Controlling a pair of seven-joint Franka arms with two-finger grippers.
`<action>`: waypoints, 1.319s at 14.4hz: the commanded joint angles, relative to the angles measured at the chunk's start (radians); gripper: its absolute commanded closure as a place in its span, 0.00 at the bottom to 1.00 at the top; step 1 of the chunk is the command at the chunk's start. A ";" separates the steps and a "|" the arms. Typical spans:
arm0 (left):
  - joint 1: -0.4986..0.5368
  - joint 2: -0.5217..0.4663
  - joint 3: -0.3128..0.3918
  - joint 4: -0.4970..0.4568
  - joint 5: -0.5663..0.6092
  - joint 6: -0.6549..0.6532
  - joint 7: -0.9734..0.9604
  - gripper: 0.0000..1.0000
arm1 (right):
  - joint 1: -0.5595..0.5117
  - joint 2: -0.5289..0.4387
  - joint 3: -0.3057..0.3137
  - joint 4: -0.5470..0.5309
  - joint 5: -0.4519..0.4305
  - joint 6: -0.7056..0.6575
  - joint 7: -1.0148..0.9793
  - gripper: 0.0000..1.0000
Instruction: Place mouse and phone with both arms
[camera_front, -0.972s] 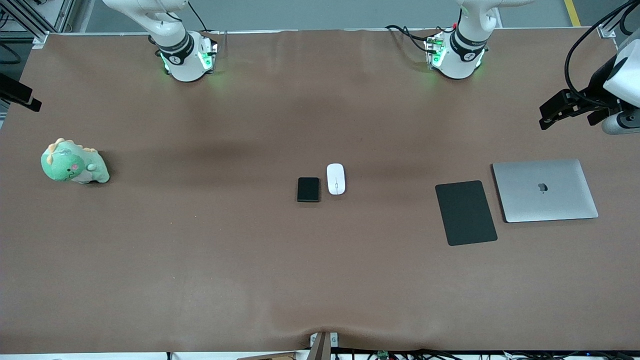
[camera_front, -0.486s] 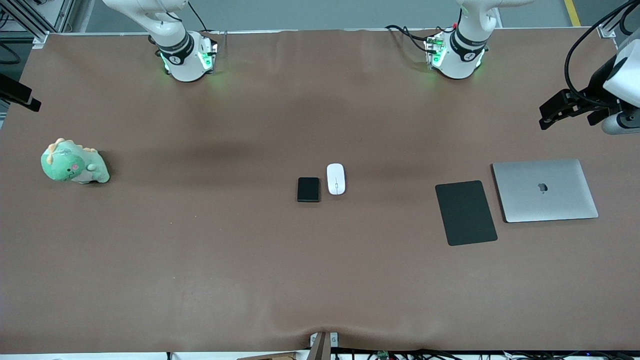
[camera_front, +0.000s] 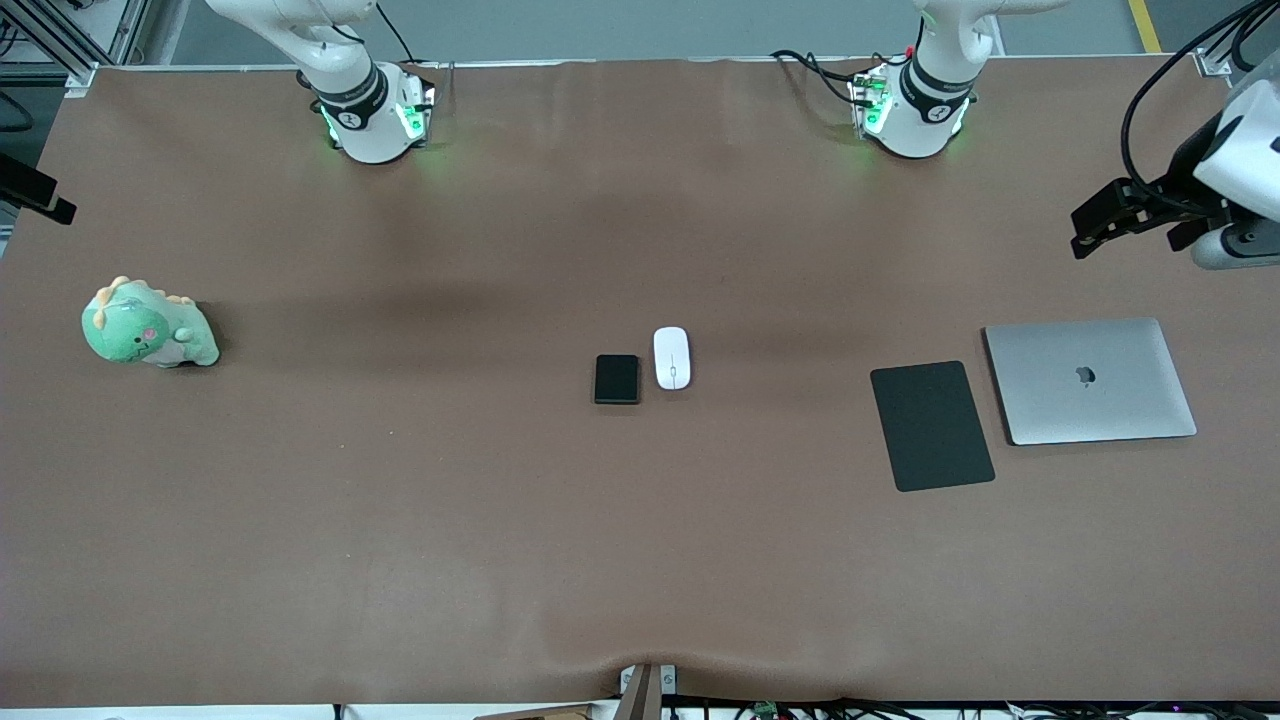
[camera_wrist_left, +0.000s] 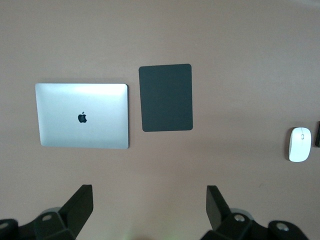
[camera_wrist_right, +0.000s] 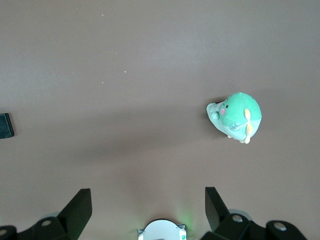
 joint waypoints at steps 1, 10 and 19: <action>-0.030 0.054 -0.044 0.012 -0.006 -0.007 -0.110 0.00 | -0.038 0.004 0.012 0.007 0.015 -0.005 -0.012 0.00; -0.251 0.234 -0.070 0.013 -0.001 0.162 -0.475 0.00 | -0.040 0.005 0.013 0.012 0.019 -0.033 -0.014 0.00; -0.448 0.449 -0.070 0.042 0.002 0.407 -0.743 0.00 | -0.028 0.089 0.018 0.012 0.017 -0.032 -0.014 0.00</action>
